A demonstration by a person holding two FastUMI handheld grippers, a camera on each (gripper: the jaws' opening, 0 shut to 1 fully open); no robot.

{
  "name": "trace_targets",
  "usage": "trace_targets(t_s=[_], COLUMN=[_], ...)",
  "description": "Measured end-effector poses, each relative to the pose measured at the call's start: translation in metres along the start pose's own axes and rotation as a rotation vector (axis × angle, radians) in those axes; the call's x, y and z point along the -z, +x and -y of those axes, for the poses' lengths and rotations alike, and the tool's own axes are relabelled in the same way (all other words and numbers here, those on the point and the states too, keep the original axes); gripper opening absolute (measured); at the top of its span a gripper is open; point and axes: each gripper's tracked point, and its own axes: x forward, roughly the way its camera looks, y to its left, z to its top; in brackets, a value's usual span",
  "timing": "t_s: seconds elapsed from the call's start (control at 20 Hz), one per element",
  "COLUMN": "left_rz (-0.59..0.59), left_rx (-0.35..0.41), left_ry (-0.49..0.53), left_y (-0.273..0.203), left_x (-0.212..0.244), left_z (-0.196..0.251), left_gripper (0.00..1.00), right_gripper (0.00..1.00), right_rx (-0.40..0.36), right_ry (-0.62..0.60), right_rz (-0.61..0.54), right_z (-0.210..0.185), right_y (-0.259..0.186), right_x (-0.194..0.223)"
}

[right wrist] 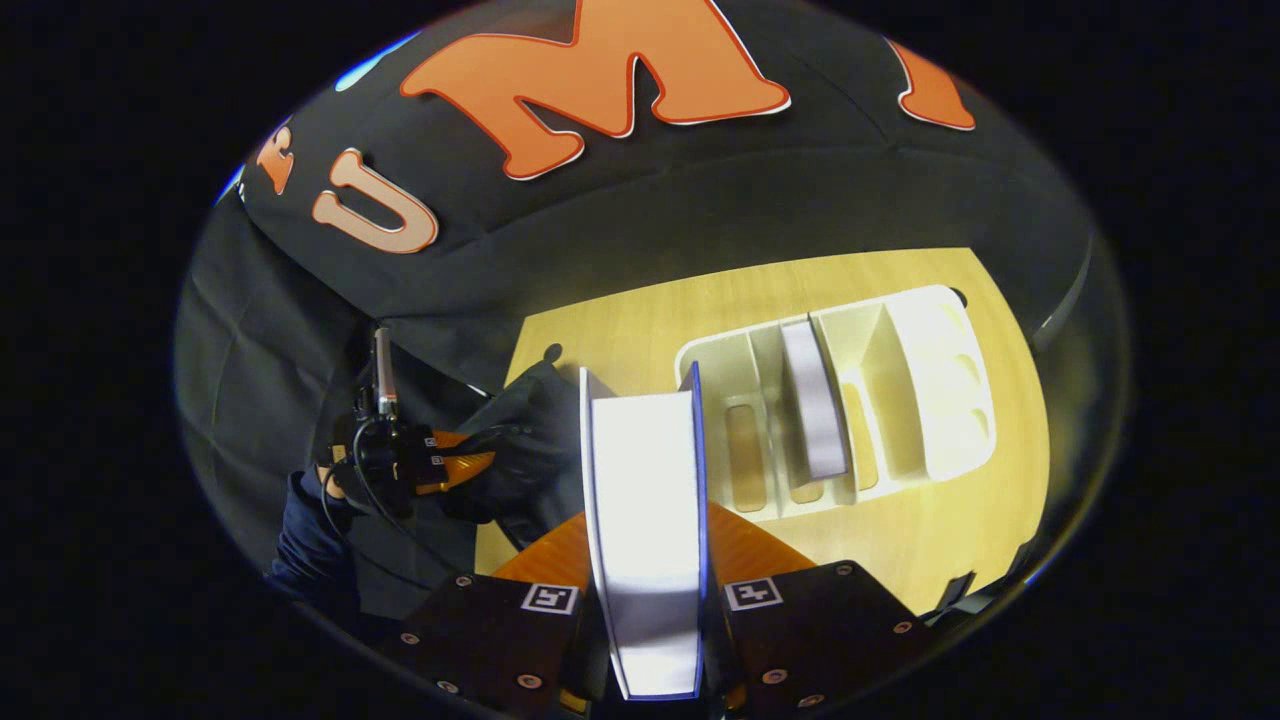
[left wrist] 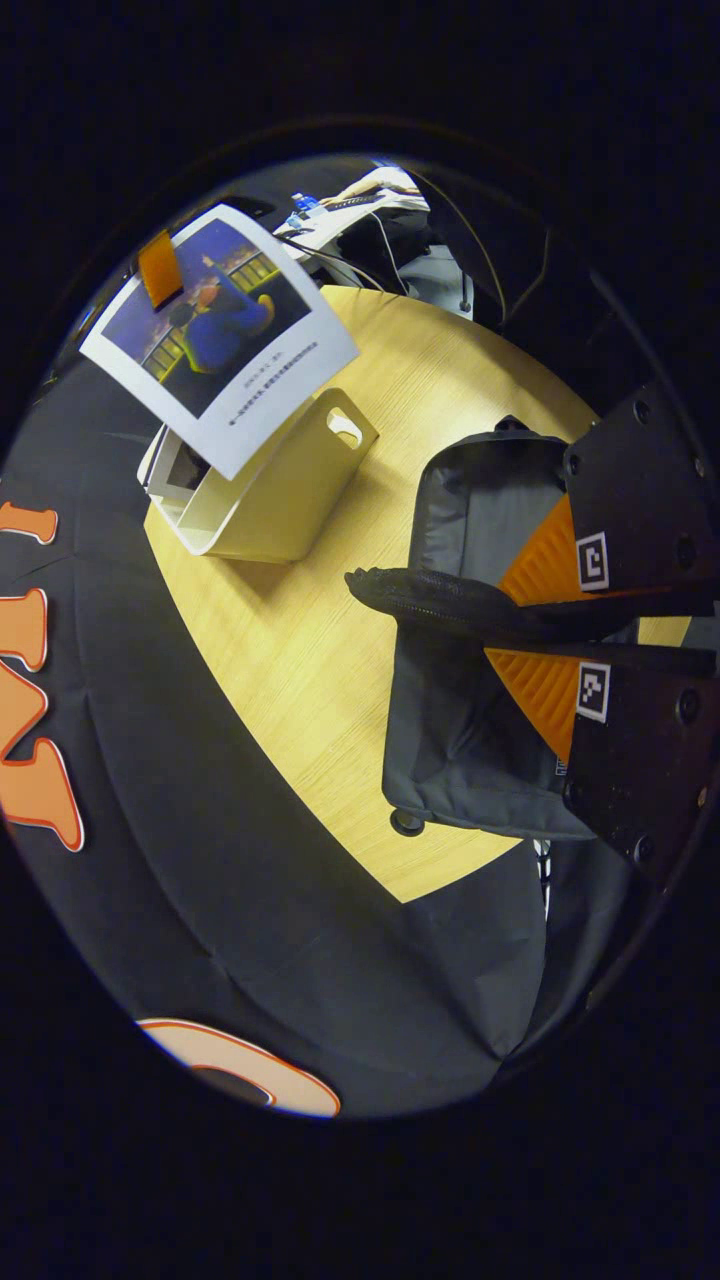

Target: Open the schoolbag, grab two books from the bookshelf and put them into the schoolbag.

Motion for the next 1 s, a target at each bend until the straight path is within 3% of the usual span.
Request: trace_targets(t_s=[0.05,0.1,0.15,0.45,0.85,1.0], left_rz=[0.002,0.003,0.003,0.007,0.008,0.021], left_rx=[-0.003,-0.004,-0.001,0.008,0.015,0.005], left_ry=[0.005,0.009,0.01,0.009,0.056,0.061], left_y=[-0.001,-0.001,-0.001,-0.005,-0.013,-0.017], left_x=[-0.001,-0.002,-0.002,-0.002,-0.008,-0.01], left_z=[0.0,0.001,0.002,0.005,0.017,0.023], left_gripper=[0.12,0.22,0.12,0.08,0.06,0.06], right_gripper=[0.39,0.38,0.38,0.38,0.38,0.38], right_rx=[-0.016,-0.03,-0.042,-0.149,-0.19,-0.208], right_ry=[0.003,0.007,0.015,0.103,0.205,0.315], right_rz=[0.004,0.009,0.014,0.022,0.019,0.058], right_z=[-0.004,-0.008,-0.012,-0.046,-0.073,-0.082], right_y=[0.003,0.008,0.013,0.041,0.11,0.133], right_x=[0.007,0.013,0.019,0.053,0.09,0.089])
